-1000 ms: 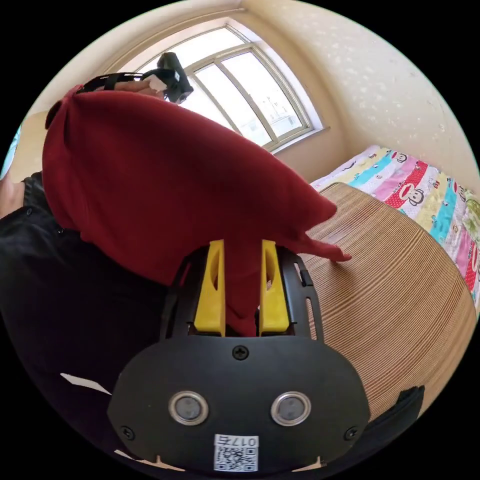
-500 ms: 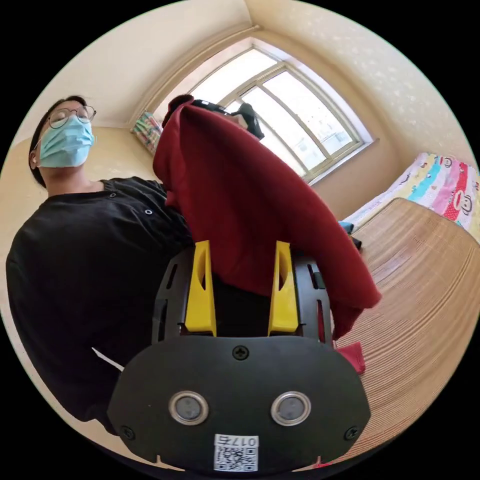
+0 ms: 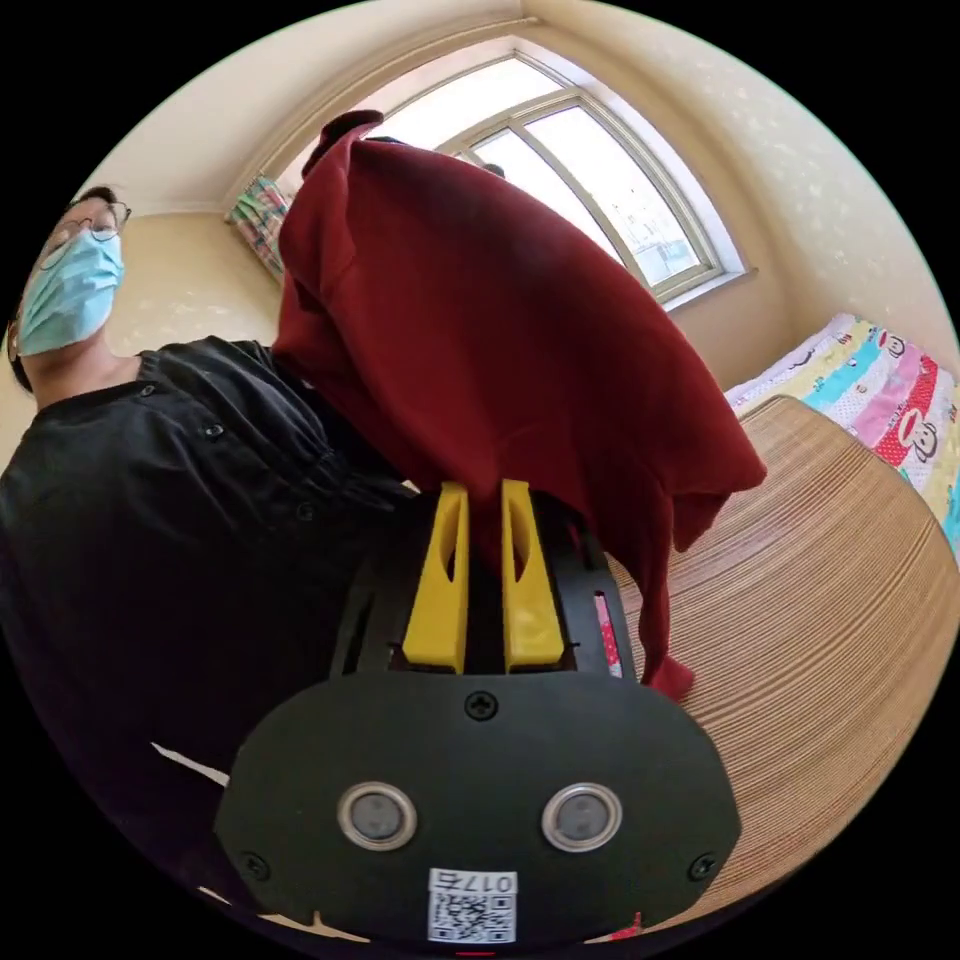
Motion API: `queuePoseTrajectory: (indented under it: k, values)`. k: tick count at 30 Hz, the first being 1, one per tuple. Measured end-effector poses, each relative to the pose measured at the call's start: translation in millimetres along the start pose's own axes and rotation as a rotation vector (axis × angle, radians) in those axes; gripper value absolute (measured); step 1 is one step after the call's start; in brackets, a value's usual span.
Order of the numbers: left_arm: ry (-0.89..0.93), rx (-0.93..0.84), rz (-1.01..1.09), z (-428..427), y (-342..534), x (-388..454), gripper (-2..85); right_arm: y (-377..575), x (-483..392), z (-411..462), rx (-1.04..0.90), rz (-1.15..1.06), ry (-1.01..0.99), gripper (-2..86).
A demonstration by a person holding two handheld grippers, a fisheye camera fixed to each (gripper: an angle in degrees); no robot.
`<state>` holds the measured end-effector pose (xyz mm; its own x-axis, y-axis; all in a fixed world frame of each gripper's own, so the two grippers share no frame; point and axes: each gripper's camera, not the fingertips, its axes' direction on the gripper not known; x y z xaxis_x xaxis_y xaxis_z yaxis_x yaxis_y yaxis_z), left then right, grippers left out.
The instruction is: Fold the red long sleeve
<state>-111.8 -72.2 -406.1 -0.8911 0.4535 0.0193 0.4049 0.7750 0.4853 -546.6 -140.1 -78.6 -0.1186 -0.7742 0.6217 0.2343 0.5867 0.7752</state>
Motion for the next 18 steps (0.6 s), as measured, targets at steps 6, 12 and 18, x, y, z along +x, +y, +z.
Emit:
queuePoseTrajectory:
  k: [6, 12, 18]
  values:
    - [-0.322, -0.151, -0.008, -12.2, -37.4, 34.6, 1.5, -33.7, -17.2, -100.5, 0.413, 0.151, 0.679, 3.3]
    - [-0.845, -0.384, -0.056, -14.7, -72.0, 55.8, 1.2, -74.3, -96.5, -153.9, 0.655, 0.018, 0.949, 3.2]
    - [-1.194, -0.519, -0.232, -25.2, -26.5, 30.4, 0.6, -57.2, -122.0, -155.1, 0.655, 0.037, 0.965, 3.1]
